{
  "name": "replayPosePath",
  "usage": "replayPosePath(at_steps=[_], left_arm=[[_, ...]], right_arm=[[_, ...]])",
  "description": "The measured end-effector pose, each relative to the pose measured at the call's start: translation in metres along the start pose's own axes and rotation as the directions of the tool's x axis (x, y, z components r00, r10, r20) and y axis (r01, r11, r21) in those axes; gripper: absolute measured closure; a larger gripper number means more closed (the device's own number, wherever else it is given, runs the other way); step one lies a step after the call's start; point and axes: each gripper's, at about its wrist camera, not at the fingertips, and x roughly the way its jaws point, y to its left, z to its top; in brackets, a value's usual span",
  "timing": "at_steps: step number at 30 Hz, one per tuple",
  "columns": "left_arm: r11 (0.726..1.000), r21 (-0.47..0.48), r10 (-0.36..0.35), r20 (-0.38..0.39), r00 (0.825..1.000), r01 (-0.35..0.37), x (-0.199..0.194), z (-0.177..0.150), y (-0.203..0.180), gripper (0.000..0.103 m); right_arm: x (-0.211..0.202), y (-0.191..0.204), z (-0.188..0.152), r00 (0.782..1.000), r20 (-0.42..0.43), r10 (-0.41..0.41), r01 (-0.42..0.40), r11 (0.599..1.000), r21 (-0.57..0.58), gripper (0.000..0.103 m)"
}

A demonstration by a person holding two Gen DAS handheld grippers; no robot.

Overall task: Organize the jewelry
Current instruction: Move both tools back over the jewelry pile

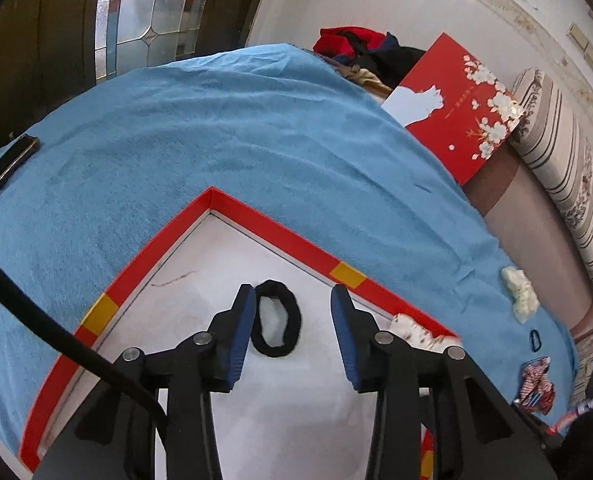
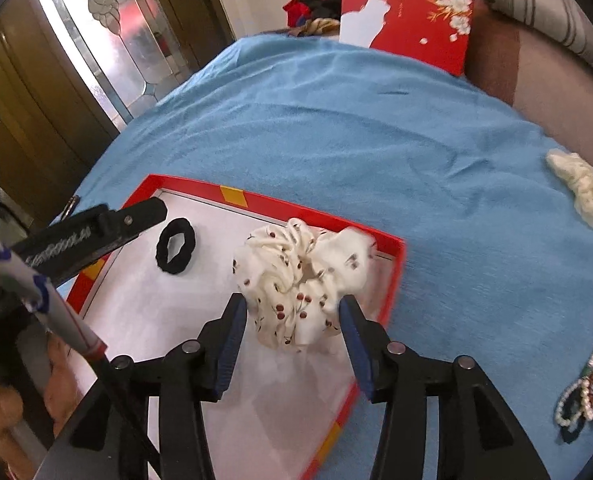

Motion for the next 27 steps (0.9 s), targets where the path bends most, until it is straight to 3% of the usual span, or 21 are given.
replayPosePath(at_steps=[5,10,18,22,24,27], left_arm=[[0.999,0.035,-0.025,0.011,1.000,0.025,-0.016,-0.010,-0.021,0.065],[0.991,0.122,-0.046,0.005,0.999,0.045,-0.031,-0.035,-0.057,0.061],[0.940,0.299,-0.151,-0.063,0.987,0.163,-0.049,-0.094,-0.127,0.061],[0.905,0.346,-0.208,-0.150,0.967,0.248,-0.045,-0.126,-0.159,0.061],[0.890,0.336,-0.244,-0.222,0.944,0.310,-0.038,-0.142,-0.174,0.061],[0.868,0.348,-0.266,-0.273,0.924,0.353,-0.032,-0.162,-0.194,0.061]], right_arm=[[-0.040,-0.028,-0.024,0.999,0.035,-0.006,0.004,0.999,0.046,0.050],[-0.085,-0.072,-0.064,0.994,0.078,-0.082,0.072,0.991,0.115,0.049],[-0.141,-0.165,-0.151,0.967,0.042,-0.251,0.234,0.942,0.241,0.049],[-0.165,-0.206,-0.182,0.953,0.027,-0.301,0.276,0.902,0.332,0.049],[-0.174,-0.225,-0.191,0.947,0.030,-0.318,0.285,0.883,0.374,0.049],[-0.182,-0.246,-0.201,0.944,0.039,-0.327,0.285,0.869,0.404,0.049]])
